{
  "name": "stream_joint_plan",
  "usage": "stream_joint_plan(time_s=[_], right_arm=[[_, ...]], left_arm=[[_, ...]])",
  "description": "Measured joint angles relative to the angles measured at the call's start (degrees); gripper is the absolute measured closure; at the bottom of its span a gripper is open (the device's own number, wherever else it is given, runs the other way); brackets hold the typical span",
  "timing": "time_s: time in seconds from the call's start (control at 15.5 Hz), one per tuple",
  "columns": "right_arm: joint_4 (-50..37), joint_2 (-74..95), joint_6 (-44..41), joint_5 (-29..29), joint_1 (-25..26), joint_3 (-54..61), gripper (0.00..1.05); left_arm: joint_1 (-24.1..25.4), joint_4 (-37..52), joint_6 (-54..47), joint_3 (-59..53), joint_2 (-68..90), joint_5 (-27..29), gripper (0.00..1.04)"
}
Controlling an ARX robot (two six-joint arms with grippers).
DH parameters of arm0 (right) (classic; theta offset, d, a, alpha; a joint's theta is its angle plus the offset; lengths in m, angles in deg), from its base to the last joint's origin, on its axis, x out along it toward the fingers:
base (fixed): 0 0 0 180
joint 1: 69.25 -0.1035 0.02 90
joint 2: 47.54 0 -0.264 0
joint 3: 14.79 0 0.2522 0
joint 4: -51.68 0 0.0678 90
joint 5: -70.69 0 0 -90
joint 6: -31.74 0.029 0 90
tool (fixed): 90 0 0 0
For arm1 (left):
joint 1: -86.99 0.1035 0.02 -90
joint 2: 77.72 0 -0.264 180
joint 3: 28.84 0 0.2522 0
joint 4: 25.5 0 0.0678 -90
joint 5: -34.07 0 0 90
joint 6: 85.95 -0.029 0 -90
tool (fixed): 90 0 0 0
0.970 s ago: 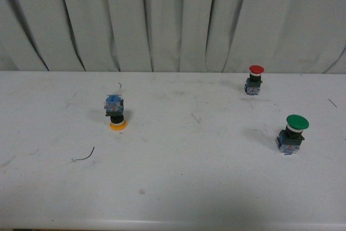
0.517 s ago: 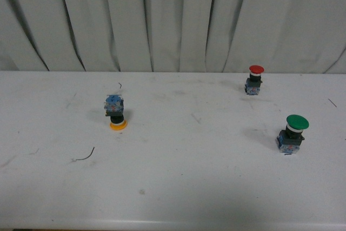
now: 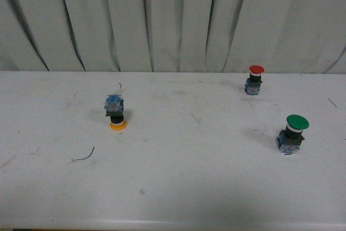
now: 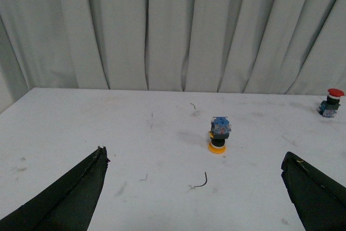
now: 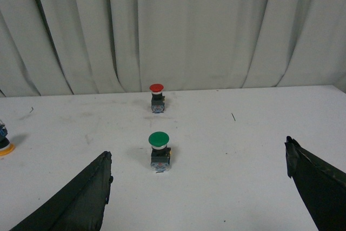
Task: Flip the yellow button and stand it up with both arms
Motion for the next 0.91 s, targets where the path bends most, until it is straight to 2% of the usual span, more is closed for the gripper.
stream_joint_plan(time_s=[0.26,0.32,0.39,0.52,0.65,0.78,0.84,0.91], right_arm=[[0.0,0.0,0.0,0.0,0.0,0.0,0.06],[0.0,0.0,0.0,0.0,0.0,0.0,0.06],[0.0,0.0,0.0,0.0,0.0,0.0,0.06],[0.0,0.0,0.0,0.0,0.0,0.0,0.06],[0.0,0.0,0.0,0.0,0.0,0.0,0.06],[0.0,0.0,0.0,0.0,0.0,0.0,0.06],[0.0,0.0,0.0,0.0,0.0,0.0,0.06],[0.0,0.0,0.0,0.0,0.0,0.0,0.06]], left_arm=[[0.0,0.0,0.0,0.0,0.0,0.0,0.07],[1.6,-7.6,2.5,2.6,3.5,-5.1,0.07],[2.1,-5.7,5.7,4.5,11.4,-8.2,0.07],[0.8,5.6,7.9,5.6,22.5,-9.1,0.07],[-0.1,20.8,8.2,8.8,40.3,-7.5,0.07],[-2.3,34.6,7.4,17.1,62.9,-5.2,0.07],[-3.4,37.0,6.4,22.1,72.0,-3.6,0.07],[-3.8,35.7,6.5,28.6,81.6,-2.9,0.07]])
